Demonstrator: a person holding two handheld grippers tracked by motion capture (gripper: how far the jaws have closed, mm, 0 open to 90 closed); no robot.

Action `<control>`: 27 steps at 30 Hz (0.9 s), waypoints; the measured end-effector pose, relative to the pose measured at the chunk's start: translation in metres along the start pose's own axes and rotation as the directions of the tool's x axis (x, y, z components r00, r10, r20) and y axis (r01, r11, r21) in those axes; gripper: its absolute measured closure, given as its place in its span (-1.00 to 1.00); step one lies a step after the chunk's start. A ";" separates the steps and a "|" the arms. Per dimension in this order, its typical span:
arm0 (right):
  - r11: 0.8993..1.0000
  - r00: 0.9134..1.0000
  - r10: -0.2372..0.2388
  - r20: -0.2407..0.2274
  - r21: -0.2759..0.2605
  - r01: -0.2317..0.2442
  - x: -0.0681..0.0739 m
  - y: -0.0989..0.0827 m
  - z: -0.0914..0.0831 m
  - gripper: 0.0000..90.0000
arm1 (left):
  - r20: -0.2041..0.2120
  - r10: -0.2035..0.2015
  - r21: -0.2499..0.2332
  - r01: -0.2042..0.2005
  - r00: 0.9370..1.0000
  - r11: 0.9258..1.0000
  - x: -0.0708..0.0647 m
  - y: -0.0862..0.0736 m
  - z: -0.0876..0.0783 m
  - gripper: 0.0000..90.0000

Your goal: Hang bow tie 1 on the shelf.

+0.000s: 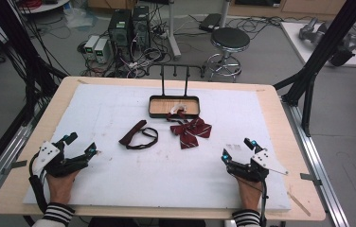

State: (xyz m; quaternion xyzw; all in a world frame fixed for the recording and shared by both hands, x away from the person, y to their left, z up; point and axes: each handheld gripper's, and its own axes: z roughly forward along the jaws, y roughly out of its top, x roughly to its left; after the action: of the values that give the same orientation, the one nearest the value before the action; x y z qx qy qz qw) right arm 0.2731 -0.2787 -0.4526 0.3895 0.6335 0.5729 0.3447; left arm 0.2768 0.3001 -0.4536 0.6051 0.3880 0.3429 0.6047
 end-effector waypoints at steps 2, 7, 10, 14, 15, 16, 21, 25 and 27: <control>1.000 1.000 0.002 0.000 0.004 -0.002 0.000 0.000 0.000 -0.82 | -0.002 -0.006 0.001 0.006 1.000 1.000 0.000 0.000 0.000 -0.66; 1.000 1.000 -0.007 0.002 0.006 0.007 0.001 0.000 0.000 -0.82 | -0.001 -0.003 0.006 0.003 1.000 1.000 0.000 0.000 0.000 -0.66; 1.000 1.000 -0.006 0.001 0.006 0.006 0.001 0.000 0.000 -0.82 | -0.003 -0.009 0.001 0.009 1.000 1.000 0.001 0.000 0.000 -0.67; 1.000 1.000 0.000 0.003 0.005 0.000 0.000 0.000 0.000 -0.82 | -0.006 -0.008 0.000 0.008 1.000 1.000 0.001 0.000 0.000 -0.66; 1.000 1.000 0.003 0.004 0.004 -0.003 0.000 0.000 0.000 -0.82 | -0.006 -0.008 0.000 0.008 1.000 1.000 0.001 0.000 0.000 -0.66; 1.000 1.000 0.006 0.004 0.004 -0.006 0.000 0.000 0.000 -0.82 | -0.005 -0.007 -0.001 0.007 1.000 1.000 0.000 0.000 0.000 -0.66; 1.000 1.000 0.003 0.013 0.001 -0.003 -0.001 0.000 0.000 -0.82 | -0.005 0.003 -0.001 -0.003 1.000 1.000 0.000 0.000 -0.001 -0.66; 1.000 1.000 0.010 0.013 0.000 -0.010 -0.001 0.000 0.000 -0.82 | -0.005 -0.003 -0.004 0.002 1.000 1.000 0.000 0.000 -0.001 -0.66; 1.000 1.000 0.008 0.014 0.007 -0.008 0.000 0.000 0.001 -0.82 | -0.006 -0.005 -0.005 0.005 1.000 1.000 0.000 0.000 -0.001 -0.66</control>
State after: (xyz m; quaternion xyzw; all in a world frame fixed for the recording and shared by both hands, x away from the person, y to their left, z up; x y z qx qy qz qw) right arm 0.2738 -0.2787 -0.4523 0.3973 0.6314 0.5693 0.3454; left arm 0.2762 0.3006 -0.4537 0.6015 0.3905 0.3442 0.6060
